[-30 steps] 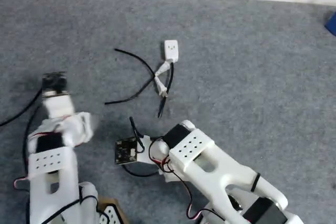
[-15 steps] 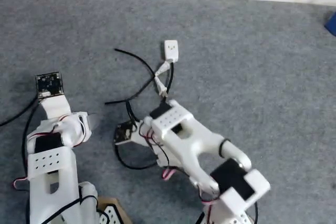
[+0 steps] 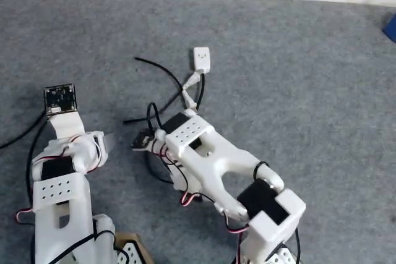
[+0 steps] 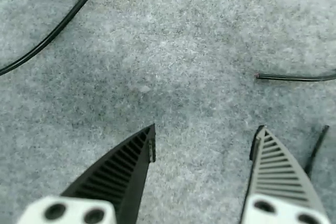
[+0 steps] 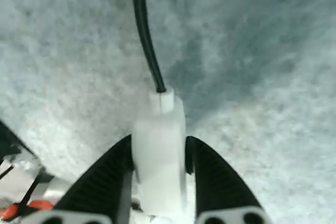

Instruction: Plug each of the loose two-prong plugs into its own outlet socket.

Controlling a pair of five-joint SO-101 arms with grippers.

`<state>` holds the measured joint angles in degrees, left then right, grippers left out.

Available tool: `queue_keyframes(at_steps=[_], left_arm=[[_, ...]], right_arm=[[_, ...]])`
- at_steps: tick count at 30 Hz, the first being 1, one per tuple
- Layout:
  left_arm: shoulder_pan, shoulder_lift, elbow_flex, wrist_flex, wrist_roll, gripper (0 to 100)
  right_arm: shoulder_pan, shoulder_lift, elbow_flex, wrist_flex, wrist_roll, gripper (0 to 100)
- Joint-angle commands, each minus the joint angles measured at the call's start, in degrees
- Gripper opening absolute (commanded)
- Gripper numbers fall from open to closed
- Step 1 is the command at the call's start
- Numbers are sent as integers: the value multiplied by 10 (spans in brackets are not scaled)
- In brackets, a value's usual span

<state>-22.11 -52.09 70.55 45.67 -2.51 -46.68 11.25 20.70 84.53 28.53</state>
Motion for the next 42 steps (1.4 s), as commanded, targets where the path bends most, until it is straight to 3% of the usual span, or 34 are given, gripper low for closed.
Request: queue_keyframes(at_steps=[1, 5, 12, 16, 20, 23, 25, 31, 36, 42], left_arm=[[-4, -8, -8, -10, -6, 298], [-3, -8, -5, -11, -6, 298], [-3, -8, -5, -11, -6, 298], [-24, -8, -9, -17, -4, 298], [-159, -8, -4, -70, -1, 298], [-227, -7, -4, -69, -32, 298], [-240, -7, -3, -69, -67, 298], [-230, -8, 26, -72, -70, 298], [-225, -8, 30, -72, -71, 298], [-211, -8, 41, -72, -72, 298]], right_arm=[[-12, 10, -21, 15, -15, 29], [-17, 37, -72, 25, -76, 9], [2, 149, -320, 111, -206, 9], [-58, 175, -409, 104, -195, 9], [-146, 178, -407, 44, -186, 9], [-167, 179, -376, 22, -177, 9], [-168, 177, -345, 22, -172, 9], [-180, 175, -251, 7, -123, 12], [-182, 175, -235, 9, -117, 156], [-160, 175, -237, 5, -51, 348]])
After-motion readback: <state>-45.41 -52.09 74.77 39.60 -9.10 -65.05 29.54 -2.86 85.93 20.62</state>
